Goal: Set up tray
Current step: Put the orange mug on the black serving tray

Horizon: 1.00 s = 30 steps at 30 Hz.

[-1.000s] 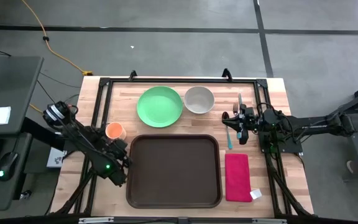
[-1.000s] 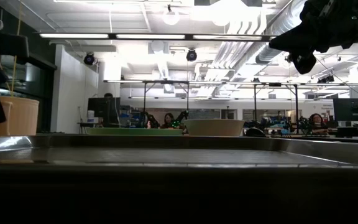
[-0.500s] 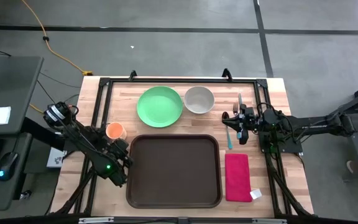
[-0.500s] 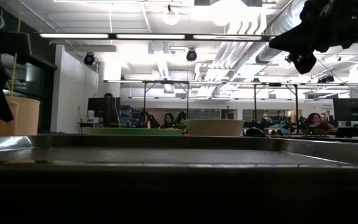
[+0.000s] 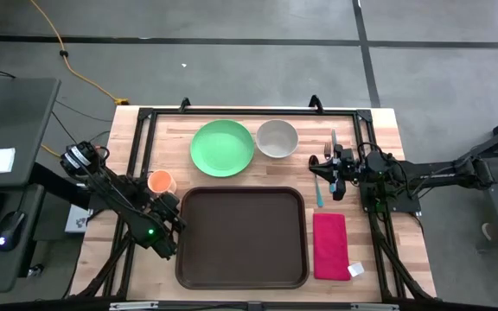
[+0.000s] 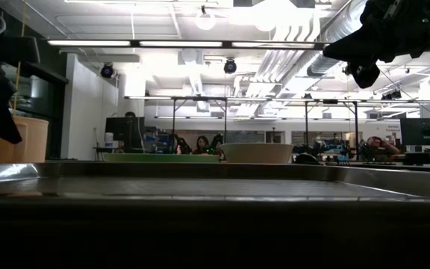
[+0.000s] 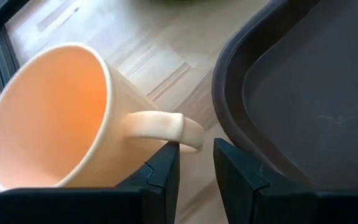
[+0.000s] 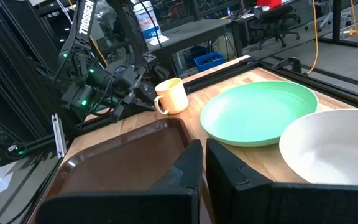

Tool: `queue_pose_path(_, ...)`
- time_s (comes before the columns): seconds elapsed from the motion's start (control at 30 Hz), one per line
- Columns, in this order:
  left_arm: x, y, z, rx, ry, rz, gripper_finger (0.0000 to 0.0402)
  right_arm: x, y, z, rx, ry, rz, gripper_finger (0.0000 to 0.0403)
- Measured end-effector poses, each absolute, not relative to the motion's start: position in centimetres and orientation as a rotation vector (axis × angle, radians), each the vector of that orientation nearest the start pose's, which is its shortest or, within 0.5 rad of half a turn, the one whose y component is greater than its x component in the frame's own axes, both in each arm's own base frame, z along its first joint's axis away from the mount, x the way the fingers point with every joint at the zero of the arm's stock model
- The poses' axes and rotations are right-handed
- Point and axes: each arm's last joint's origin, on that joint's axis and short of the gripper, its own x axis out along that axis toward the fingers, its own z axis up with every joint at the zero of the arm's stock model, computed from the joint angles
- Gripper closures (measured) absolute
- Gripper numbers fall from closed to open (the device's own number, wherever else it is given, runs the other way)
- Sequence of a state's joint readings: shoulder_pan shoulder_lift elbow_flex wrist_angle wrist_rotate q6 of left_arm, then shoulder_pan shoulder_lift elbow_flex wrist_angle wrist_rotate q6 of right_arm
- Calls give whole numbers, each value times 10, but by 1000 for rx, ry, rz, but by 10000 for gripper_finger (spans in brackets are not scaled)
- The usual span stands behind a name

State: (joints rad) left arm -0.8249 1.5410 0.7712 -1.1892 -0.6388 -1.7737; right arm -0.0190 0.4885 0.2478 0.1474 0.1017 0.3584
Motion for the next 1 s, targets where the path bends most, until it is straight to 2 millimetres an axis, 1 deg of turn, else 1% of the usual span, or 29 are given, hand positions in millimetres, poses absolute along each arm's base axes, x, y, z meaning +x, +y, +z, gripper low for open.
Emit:
queue_pose_path(0.17, 144, -130, 155, -156, 932, 970, 273, 135, -6, 218, 358, 70, -136, 402)
queue_pose_path(0.4, 141, -126, 142, -174, 897, 954, 273, 135, -6, 218, 358, 70, -136, 402)
queue_pose_path(0.83, 141, -124, 143, -123, 870, 945, 274, 135, -5, 218, 365, 70, -136, 402)
queue_pose_path(1.0, 138, -121, 136, -123, 850, 936, 298, 135, -6, 218, 370, 69, -137, 402)
